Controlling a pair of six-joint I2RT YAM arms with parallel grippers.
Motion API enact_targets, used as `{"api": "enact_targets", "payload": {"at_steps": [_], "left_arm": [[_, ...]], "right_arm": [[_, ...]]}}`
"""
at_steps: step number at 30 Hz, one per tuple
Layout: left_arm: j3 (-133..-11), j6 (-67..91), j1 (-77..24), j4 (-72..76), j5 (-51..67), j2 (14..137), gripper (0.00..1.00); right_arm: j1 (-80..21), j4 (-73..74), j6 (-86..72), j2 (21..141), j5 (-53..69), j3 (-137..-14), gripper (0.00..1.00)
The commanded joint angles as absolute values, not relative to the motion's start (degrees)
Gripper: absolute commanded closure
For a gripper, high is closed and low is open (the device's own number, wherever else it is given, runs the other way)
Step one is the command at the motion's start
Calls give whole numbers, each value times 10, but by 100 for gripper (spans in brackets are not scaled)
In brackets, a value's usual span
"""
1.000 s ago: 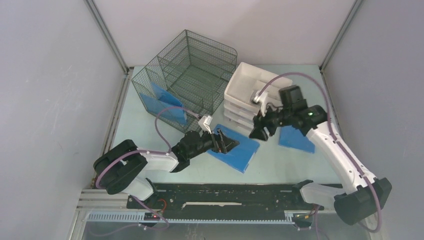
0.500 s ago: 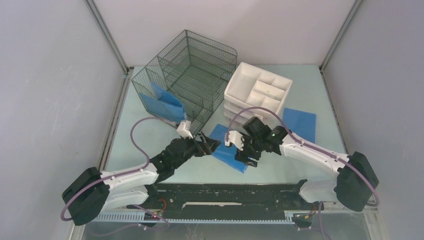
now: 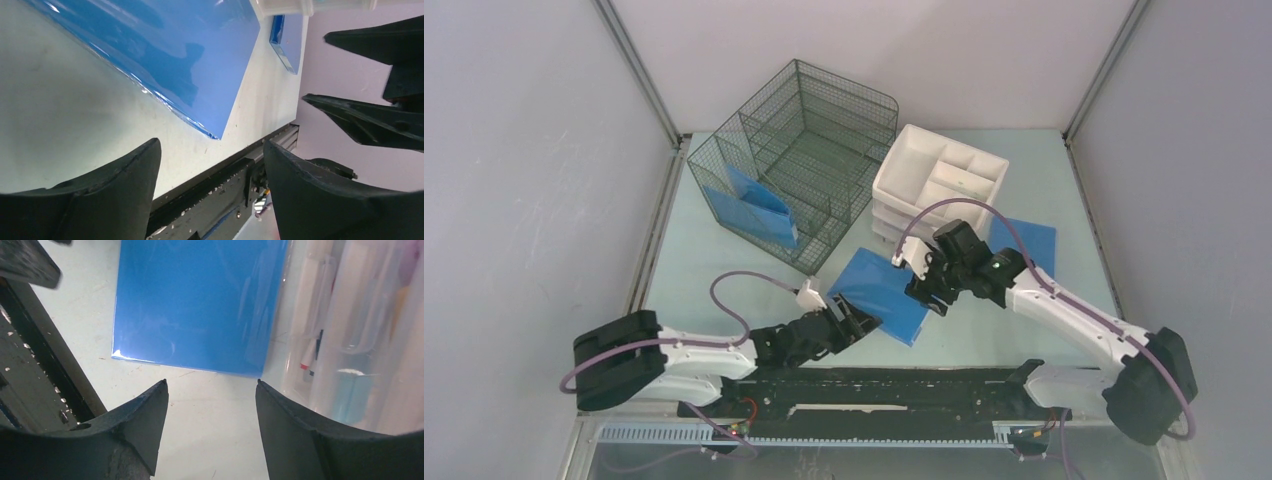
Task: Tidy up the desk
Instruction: Pick up the folder from the center of the board.
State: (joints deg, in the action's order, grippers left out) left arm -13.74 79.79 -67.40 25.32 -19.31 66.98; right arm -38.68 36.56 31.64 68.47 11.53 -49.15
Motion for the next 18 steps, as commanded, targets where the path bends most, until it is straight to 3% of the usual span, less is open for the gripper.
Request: {"api": "enact_targets", "payload": {"at_steps": [1,9,18], "left_arm": [[-166,894,-700,337,-221,738,22],[-186,947,-707,470,-185,878,37],[-198,988,-709,538,-178,962,43]], "right_arm": [[-381,374,329,636,131,-505,28],[-373,376,335,610,136,-499,27],[-374,376,338,605,135,-497,27]]}}
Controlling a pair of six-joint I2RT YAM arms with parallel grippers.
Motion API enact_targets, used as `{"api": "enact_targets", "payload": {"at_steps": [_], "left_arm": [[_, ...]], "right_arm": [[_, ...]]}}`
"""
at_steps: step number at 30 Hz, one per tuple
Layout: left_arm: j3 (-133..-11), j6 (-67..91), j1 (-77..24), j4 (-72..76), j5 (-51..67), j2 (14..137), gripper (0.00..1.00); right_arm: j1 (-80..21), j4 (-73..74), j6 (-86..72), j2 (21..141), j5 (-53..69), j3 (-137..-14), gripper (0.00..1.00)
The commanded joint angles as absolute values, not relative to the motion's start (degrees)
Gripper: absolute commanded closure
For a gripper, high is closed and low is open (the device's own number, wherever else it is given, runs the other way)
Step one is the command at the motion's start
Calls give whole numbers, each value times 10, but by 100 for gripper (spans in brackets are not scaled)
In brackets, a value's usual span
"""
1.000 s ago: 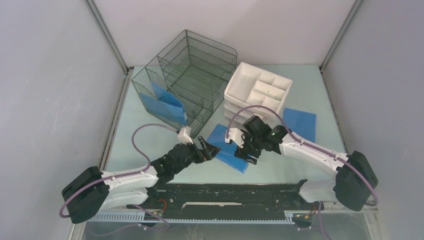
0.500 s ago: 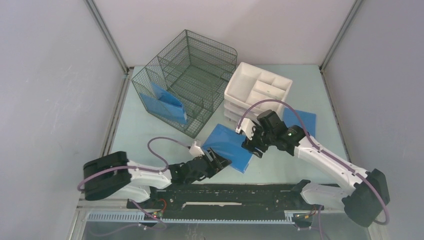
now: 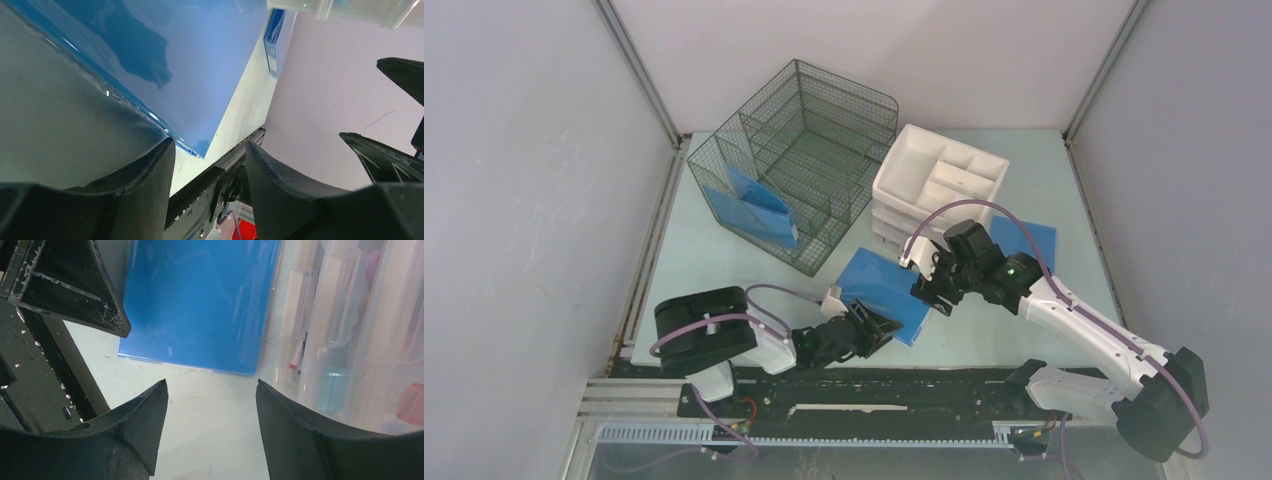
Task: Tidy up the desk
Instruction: Pick up the folder from the center of the board.
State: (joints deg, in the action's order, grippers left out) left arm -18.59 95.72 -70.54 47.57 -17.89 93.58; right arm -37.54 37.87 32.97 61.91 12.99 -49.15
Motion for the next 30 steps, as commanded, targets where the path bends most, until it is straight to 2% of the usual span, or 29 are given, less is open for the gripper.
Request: {"api": "enact_targets", "payload": {"at_steps": [1,8,16,18,20,21,30], "left_arm": [[-199,989,-709,549,-177,971,45],[-186,1018,-709,644,-178,1035,48],[-171,1024,-699,801,-190,1116,65],[-171,1027,-696,806,-186,1128,76],[-167,1023,-695,813,-183,1131,94],[-165,1018,-695,817,-181,1127,99],[-88,980,-707,807,-190,1002,100]], "right_arm": [[-374,376,338,606,135,-496,27],[-375,376,340,607,136,-496,27],[-377,378,341,609,136,-497,27],[-378,378,341,610,137,-497,27],[-378,378,341,610,139,-497,27],[-379,379,341,609,143,-497,27],[-362,389,341,561,204,-504,24]]}}
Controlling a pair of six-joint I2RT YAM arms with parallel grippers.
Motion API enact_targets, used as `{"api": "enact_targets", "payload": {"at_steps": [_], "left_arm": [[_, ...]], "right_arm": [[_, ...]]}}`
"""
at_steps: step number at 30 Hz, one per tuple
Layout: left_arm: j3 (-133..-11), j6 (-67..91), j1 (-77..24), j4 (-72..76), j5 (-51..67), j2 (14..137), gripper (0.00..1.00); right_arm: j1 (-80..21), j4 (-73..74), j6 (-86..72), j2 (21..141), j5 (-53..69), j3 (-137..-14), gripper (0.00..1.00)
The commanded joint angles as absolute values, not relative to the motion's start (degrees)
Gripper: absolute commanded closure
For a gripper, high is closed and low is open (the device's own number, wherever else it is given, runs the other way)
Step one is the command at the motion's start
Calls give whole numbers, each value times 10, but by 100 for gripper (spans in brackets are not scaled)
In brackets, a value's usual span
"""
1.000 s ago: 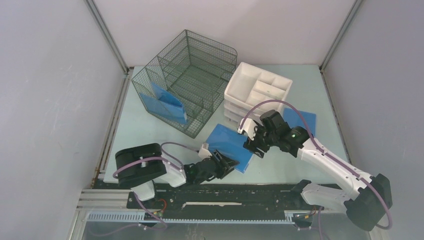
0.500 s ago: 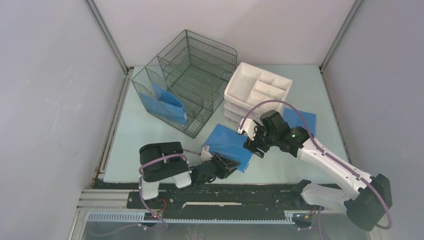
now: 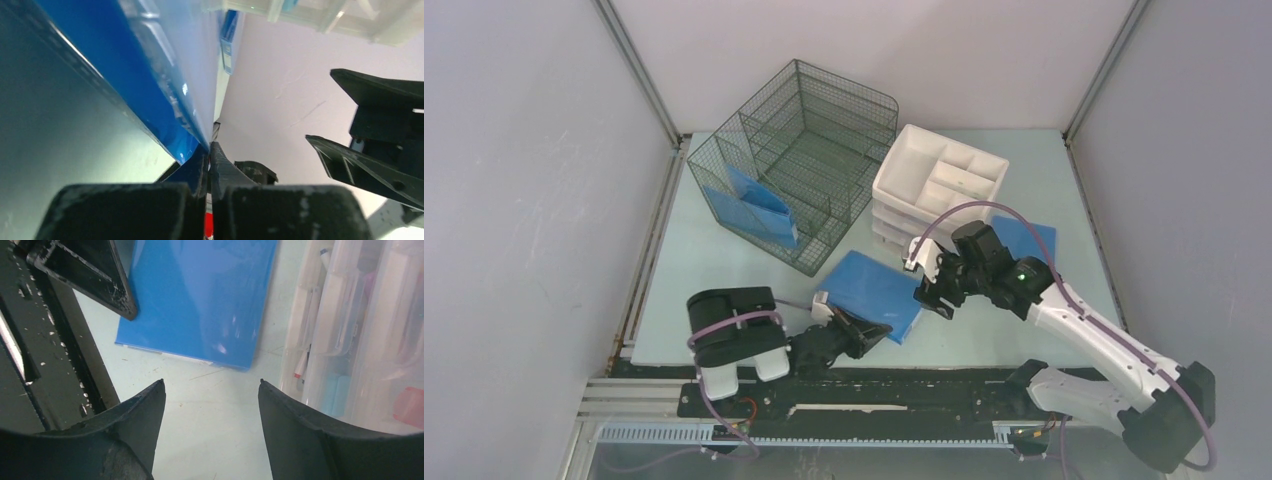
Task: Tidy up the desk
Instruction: Pick up the folder from the center of the board.
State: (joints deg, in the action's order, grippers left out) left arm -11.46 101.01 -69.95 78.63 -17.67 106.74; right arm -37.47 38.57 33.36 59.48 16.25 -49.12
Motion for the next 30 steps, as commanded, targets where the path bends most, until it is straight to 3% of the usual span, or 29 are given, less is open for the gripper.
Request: {"api": "enact_targets", "payload": {"at_steps": [1,6,10,16,20,24,30], "left_arm": [[-84,972,-709,805,-188,987,100],[-79,928,-710,754,-166,898,100],[-88,881,-710,623,-164,793,100],[-135,830,-709,305,-209,576,100],[-143,844,-653,212,-157,476,100],[-173,818,-606,148,-109,426,100],[-197,808,-561,109,-67,388,100]], "right_arm": [[-353,393,341,554,219,-507,23],[-274,437,353,535,336,-533,19],[-235,503,419,542,424,-560,14],[-296,543,539,534,425,-570,1],[-327,491,675,502,441,-536,0],[-379,376,686,508,407,-514,0],[-492,252,666,580,231,-503,0]]}}
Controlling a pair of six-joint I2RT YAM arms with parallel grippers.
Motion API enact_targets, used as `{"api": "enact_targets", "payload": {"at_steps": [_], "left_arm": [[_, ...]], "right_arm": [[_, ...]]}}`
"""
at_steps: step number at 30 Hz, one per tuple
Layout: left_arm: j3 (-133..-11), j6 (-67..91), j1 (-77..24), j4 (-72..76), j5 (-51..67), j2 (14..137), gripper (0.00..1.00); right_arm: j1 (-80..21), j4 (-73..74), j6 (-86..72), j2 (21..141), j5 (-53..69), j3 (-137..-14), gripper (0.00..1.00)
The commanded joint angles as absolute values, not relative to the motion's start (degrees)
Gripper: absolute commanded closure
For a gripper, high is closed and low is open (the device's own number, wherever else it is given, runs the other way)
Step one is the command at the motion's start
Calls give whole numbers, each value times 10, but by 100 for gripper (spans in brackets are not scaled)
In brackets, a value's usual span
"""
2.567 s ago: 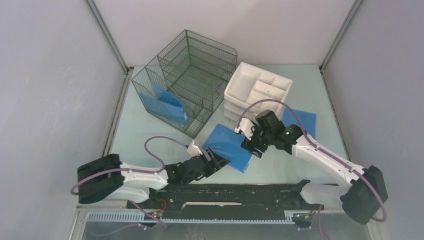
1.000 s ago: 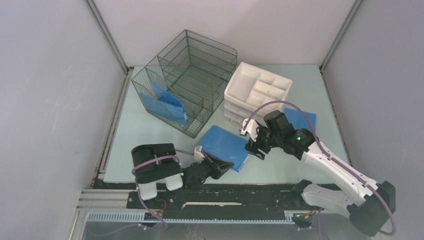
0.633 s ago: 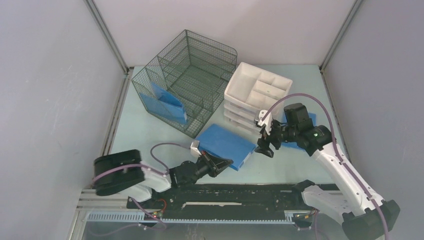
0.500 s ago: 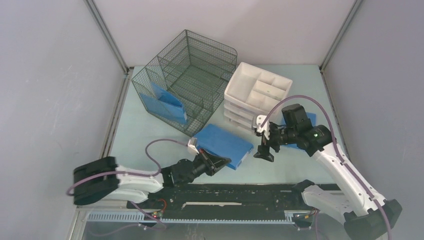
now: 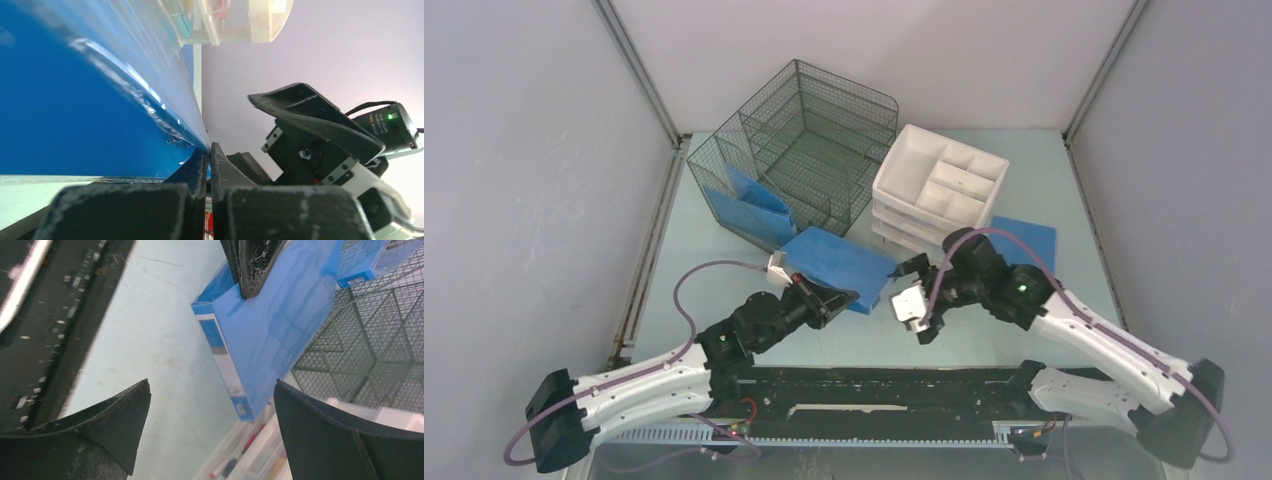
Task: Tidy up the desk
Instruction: Place the folder in the storage box.
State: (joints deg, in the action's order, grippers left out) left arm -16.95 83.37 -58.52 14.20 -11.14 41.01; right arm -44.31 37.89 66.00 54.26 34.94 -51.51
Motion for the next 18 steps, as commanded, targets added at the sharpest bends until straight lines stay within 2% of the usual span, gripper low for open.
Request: {"api": "enact_targets", "payload": {"at_steps": [1,8,11,14,18], "left_arm": [[-198,810,-551,113,-54,384,100],[-220,804,-512,94,-5,360,100],[-230,802,-504,92,18,364,100],[-240,803,-499,106,41,374,100],[-260,797,-496,106,70,391,100]], "right_arm": [[-504,225,658,588,209,-494,0],[-532,97,639,621,123,-443,0],[-544,44,629,634,106,-427,6],[-562,6,618,650,87,-420,22],[-574,-18,599,651,71,-420,53]]}}
